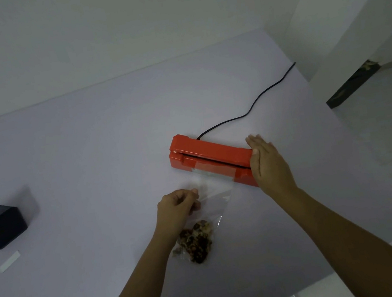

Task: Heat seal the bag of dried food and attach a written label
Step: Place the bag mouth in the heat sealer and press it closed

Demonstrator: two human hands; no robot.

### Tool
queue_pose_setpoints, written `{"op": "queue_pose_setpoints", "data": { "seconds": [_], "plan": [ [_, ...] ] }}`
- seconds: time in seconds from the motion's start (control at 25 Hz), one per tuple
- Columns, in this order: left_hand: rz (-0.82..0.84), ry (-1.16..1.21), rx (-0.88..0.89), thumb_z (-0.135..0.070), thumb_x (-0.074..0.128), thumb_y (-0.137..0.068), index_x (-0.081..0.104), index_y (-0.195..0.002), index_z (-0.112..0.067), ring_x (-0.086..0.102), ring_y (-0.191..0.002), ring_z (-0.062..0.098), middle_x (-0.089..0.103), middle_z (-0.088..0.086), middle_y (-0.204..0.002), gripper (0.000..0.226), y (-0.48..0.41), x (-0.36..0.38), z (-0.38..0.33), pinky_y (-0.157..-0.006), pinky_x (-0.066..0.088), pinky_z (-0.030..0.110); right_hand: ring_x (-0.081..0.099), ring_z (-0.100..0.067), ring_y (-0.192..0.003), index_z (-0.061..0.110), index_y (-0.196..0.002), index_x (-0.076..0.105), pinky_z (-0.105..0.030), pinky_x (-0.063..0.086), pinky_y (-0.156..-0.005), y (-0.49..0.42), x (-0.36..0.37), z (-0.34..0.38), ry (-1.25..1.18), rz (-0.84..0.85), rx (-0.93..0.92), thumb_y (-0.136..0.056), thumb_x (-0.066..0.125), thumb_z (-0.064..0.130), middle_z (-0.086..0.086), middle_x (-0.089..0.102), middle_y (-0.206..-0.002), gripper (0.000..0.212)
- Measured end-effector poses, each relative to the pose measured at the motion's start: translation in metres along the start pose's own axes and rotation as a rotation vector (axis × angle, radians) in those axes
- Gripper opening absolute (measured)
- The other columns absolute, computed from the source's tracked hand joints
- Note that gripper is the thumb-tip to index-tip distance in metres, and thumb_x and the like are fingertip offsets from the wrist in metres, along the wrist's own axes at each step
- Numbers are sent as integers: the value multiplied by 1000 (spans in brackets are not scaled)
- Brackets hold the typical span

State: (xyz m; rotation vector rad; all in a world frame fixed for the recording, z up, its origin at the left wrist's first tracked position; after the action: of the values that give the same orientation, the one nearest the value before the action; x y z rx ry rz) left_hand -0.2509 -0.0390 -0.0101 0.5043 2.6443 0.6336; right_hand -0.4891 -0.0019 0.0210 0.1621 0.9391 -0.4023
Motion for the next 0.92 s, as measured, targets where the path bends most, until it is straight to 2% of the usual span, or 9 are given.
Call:
{"op": "queue_pose_setpoints", "data": {
  "seconds": [0.16,0.28,0.32,0.4,0.48,0.56,0.76,0.92],
  "plan": [
    [-5,10,-4,-28,60,-87,71,-70,-11,66,-67,18,73,5,-68,27,0,1,0,-73,56,34,19,-19,-142,7,-137,39,-32,9,-116,0,-9,7,17,59,-32,-93,18,31,-10,35,-148,54],
    [-11,6,-5,-27,60,-87,71,-71,-10,66,-68,19,73,5,-70,26,0,1,-1,-73,56,34,6,-20,-144,12,-144,23,-38,5,-117,4,-16,10,68,218,-55,-95,24,40,-9,16,-155,56],
    [-12,5,-6,-27,60,-88,72,-72,-11,66,-69,19,73,5,-70,26,0,2,0,-73,56,34,10,-24,-142,13,-145,18,-41,10,-116,4,-20,11,100,261,-58,-95,31,40,-11,16,-153,58],
    [-18,10,-7,-27,60,-88,72,-72,-11,67,-69,19,73,5,-70,25,0,2,1,-73,56,32,30,-33,-127,11,-144,17,-42,24,-109,3,-31,19,197,284,-114,-90,43,38,-16,30,-138,66],
    [-26,13,-6,-28,60,-88,72,-72,-12,67,-69,18,73,5,-71,25,1,1,2,-72,56,30,42,-30,-109,9,-139,26,-39,31,-101,0,-45,36,230,252,-196,-84,49,37,-13,44,-119,66],
    [-28,9,-4,-27,59,-88,71,-71,-12,65,-67,17,72,5,-70,26,1,1,1,-70,55,28,45,-22,-100,9,-133,34,-41,34,-100,-5,-66,54,147,185,-232,-81,60,34,-8,50,-109,63],
    [-42,-12,6,-29,60,-87,70,-67,-11,62,-63,15,70,2,-66,29,1,-1,-2,-69,54,30,54,-13,-101,21,-121,43,-32,37,-97,-28,-105,114,-234,6,-252,-65,80,40,17,54,-94,70],
    [-42,-19,8,-29,60,-87,71,-68,-11,62,-63,16,71,2,-67,29,2,-1,-2,-70,54,32,55,-13,-105,23,-123,43,-31,37,-98,-56,-91,171,-366,33,-296,-62,81,44,13,58,-96,75]
  ]
}}
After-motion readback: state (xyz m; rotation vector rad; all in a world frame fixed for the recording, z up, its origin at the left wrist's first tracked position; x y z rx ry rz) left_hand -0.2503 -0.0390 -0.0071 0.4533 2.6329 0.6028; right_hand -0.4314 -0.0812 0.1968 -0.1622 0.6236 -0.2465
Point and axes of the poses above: each hand's wrist, its own y-axis away from the middle knuckle, its own x-axis out of the palm, z = x × y, the point moved 6 cm from there along -y, towards the middle knuckle
